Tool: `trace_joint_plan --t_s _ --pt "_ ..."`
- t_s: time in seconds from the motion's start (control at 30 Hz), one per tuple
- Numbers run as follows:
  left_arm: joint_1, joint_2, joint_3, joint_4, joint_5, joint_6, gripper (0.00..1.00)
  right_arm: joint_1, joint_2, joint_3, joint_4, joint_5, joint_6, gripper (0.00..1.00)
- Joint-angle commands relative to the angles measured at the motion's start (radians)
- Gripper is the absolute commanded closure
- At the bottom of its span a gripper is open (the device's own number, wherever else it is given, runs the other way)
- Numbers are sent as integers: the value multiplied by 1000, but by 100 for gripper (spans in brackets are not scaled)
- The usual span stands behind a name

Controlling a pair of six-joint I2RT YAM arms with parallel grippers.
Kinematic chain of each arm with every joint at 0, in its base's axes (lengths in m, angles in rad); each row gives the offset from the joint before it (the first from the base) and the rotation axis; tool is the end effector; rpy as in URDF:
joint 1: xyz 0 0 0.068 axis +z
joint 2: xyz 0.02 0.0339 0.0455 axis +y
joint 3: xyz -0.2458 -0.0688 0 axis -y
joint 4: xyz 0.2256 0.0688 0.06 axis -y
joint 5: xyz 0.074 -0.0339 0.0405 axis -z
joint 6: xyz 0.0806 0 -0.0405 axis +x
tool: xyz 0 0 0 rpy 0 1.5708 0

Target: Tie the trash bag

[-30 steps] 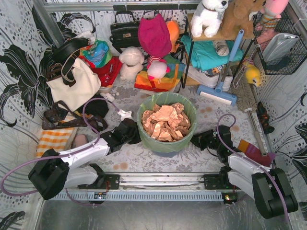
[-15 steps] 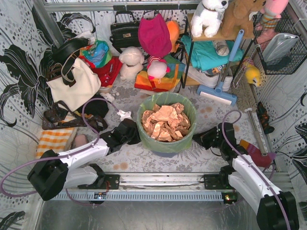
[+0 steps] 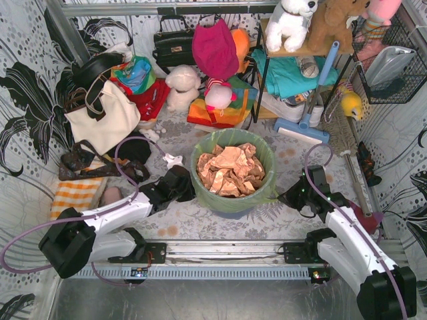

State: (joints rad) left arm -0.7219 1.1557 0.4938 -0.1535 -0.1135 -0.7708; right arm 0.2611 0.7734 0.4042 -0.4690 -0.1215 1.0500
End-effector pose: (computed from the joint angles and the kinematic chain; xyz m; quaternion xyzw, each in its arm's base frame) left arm 0.1872 -0.1526 0.1349 -0.0436 0.9272 -0.2113 0.3061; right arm 0.1706 0.0557 0.1453 0.3381 0.8687 0.2629 0.2488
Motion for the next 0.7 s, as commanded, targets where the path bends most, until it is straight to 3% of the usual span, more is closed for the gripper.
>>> trace_joint_plan --t_s 0.0,0.17,0.3,0.53,0.67 --pt "4 11 28 12 -17 15 100 -3 -12 15 -8 2 -56 100" --pt "4 7 23 20 -15 13 100 -3 -22 -11 118 -78 -53 63" --pt "5 10 24 25 -13 12 100 -3 16 -32 234 -151 -50 47" --pt "4 12 22 25 -14 13 100 -2 154 -49 357 -224 -50 43" --pt "4 8 16 23 -18 12 100 -3 210 -59 414 -222 -50 49"
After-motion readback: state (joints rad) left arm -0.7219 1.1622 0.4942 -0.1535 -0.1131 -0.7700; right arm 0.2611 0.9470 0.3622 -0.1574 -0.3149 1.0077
